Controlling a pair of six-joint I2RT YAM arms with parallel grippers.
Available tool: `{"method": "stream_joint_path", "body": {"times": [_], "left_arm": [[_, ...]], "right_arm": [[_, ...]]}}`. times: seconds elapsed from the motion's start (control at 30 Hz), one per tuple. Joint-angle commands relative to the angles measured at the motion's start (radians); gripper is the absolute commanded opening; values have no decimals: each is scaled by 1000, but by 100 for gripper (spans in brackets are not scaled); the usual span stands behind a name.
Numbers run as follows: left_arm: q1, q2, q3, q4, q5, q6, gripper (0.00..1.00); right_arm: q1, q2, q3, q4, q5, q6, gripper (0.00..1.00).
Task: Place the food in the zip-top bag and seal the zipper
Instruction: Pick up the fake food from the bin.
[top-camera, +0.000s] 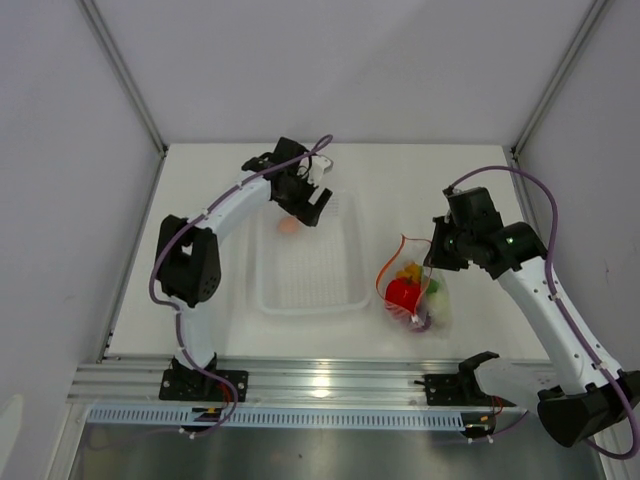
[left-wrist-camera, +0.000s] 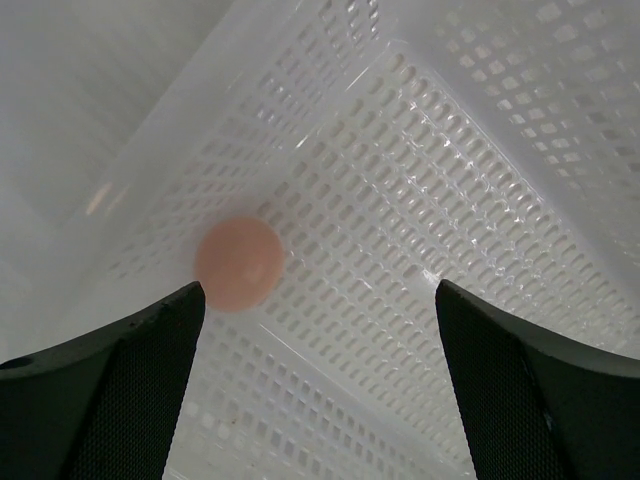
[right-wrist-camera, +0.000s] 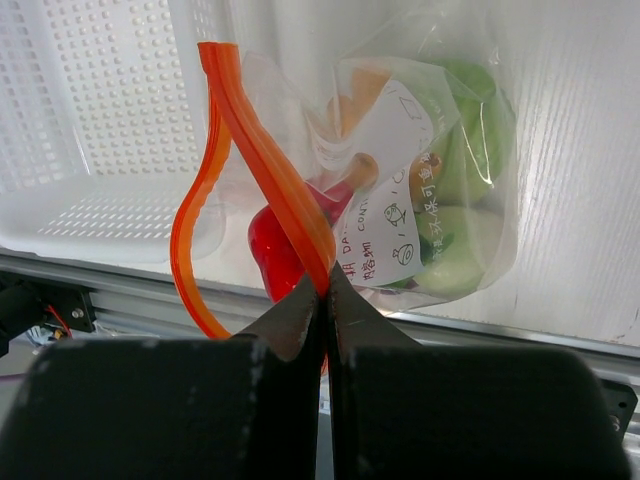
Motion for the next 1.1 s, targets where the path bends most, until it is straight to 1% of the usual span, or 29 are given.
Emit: {"method": "stream_joint_path", "body": {"times": [0.0,0.1,0.27,0.33,0.5,0.6,0.7,0.87,1.07], "left_arm": [[23,11,-7,-2,74,-19,97],[36,53,32,-28,61,-44,97],[83,114,71,-62,143,-76,97],[92,132,83,-63,149,-78,97],[102,157,102,-49,104,-105,97],[106,174,109,-72,94,-114,97],[102,169,86,-80,113,-125,96],[70,91,16,-25,137,-156,96],[37,28,-82,21,116,-214,95]], "right_arm": [[-5,5,32,29,-10,-29,0],[-7,3,13,46,-13,-27,0],[-10,16,-12,78,-36,-21,0],[-8,22,-12,83,-35,-25,0],[-8,42,-4,92,-32,-30,0],[-12,43,-15,101,-33,-30,0],[-10,42,-32,112,-42,-22,0],[-10,28,-46,124,-61,-12,0],[-10,-6,-53,108,-55,-9,0]]}}
